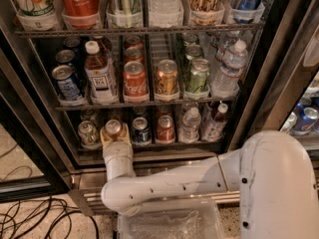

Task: Pick orange can from bottom shelf of fridge

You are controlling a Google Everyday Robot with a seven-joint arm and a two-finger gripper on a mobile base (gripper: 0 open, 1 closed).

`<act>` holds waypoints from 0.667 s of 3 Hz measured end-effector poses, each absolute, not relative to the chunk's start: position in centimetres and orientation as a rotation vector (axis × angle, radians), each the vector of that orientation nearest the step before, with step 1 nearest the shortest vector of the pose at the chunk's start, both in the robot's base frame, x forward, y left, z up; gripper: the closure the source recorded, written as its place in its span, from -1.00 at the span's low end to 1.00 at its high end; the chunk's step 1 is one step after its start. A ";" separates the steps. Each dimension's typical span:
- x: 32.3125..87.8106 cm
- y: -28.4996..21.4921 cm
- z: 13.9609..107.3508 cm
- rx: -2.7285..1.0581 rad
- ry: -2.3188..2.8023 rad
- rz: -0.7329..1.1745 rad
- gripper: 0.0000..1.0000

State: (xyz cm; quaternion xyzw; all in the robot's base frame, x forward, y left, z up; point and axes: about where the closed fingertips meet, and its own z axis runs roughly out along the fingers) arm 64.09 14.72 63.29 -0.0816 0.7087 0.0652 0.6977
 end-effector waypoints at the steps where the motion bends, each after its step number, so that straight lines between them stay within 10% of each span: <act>1: 63.8 14.7 63.8 -0.187 1.574 0.151 1.00; 2: 63.4 14.8 64.2 -0.197 1.573 0.166 1.00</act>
Offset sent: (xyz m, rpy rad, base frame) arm -0.1299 0.0163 0.1193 0.0727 0.0195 0.4447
